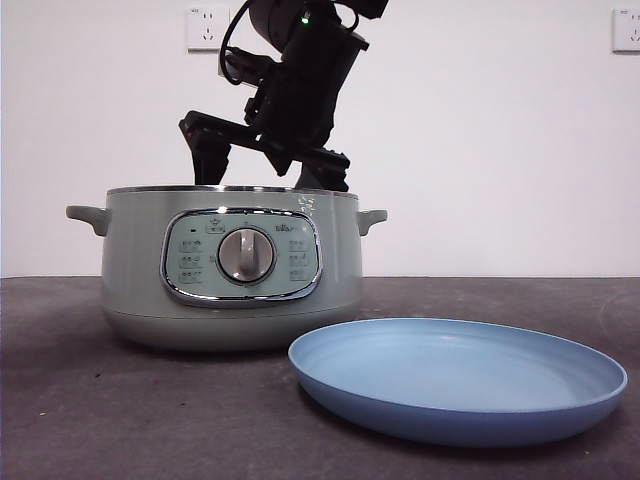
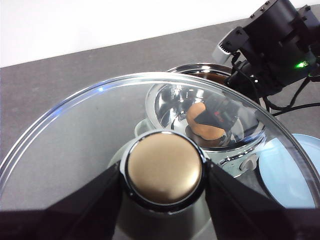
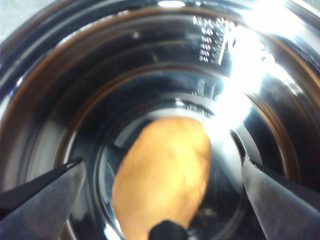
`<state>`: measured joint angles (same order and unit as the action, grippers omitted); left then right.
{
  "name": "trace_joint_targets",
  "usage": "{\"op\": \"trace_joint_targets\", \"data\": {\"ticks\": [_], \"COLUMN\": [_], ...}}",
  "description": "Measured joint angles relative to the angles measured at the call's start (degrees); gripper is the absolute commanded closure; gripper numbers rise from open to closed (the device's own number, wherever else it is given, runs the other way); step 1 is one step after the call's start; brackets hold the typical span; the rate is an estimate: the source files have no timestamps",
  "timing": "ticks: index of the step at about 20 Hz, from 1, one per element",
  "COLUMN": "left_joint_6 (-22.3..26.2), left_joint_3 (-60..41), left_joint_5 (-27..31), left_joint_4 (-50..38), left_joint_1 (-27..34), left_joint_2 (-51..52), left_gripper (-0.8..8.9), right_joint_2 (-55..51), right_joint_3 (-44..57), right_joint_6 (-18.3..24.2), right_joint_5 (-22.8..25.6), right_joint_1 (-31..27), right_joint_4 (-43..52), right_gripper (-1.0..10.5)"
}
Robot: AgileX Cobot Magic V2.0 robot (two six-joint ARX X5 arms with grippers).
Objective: Take the potato out from the steamer,put the potato on the plate,close the lid
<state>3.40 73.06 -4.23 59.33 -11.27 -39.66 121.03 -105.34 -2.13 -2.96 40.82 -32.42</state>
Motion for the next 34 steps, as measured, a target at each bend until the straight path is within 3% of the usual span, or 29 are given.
{"op": "trace_joint_targets", "data": {"ticks": [6, 8, 10, 13, 16, 22, 25, 32, 34], "left_joint_6": [0.0, 0.0, 0.0, 0.0, 0.0, 0.0, 0.3, 0.6, 0.7], "left_joint_3": [0.0, 0.0, 0.0, 0.0, 0.0, 0.0, 0.0, 0.0, 0.0], "left_joint_5": [-0.4, -0.4, -0.4, -0.5, -0.5, -0.6, -1.8, -5.3, -5.6], "left_joint_4": [0.0, 0.0, 0.0, 0.0, 0.3, 0.3, 0.2, -1.5, -1.5], "left_joint_1": [0.0, 0.0, 0.0, 0.0, 0.0, 0.0, 0.0, 0.0, 0.0], "left_joint_2": [0.0, 0.0, 0.0, 0.0, 0.0, 0.0, 0.0, -0.8, -1.1], "left_gripper": [8.22, 8.22, 8.22, 8.22, 8.22, 8.22, 8.22, 8.22, 8.22], "right_joint_2": [2.4, 2.4, 2.4, 2.5, 2.6, 1.5, -6.7, -23.5, -26.0], "right_joint_3": [0.0, 0.0, 0.0, 0.0, 0.0, 0.0, 0.0, -0.3, 1.1], "right_joint_6": [0.0, 0.0, -0.1, -0.2, -0.2, -0.2, -0.2, 2.2, 2.6], "right_joint_5": [1.3, 1.6, 1.7, 1.7, 1.7, 1.7, 1.7, 6.2, 6.3], "right_joint_1": [0.5, 0.5, 0.5, 0.6, 0.6, 0.6, 0.6, 0.6, 0.6], "right_joint_4": [0.9, 1.1, 0.2, -0.8, -0.7, -0.3, -3.3, -21.7, -22.4], "right_gripper": [3.5, 4.6, 4.8, 6.8, 9.6, 9.6, 9.6, 9.7, 9.7]}}
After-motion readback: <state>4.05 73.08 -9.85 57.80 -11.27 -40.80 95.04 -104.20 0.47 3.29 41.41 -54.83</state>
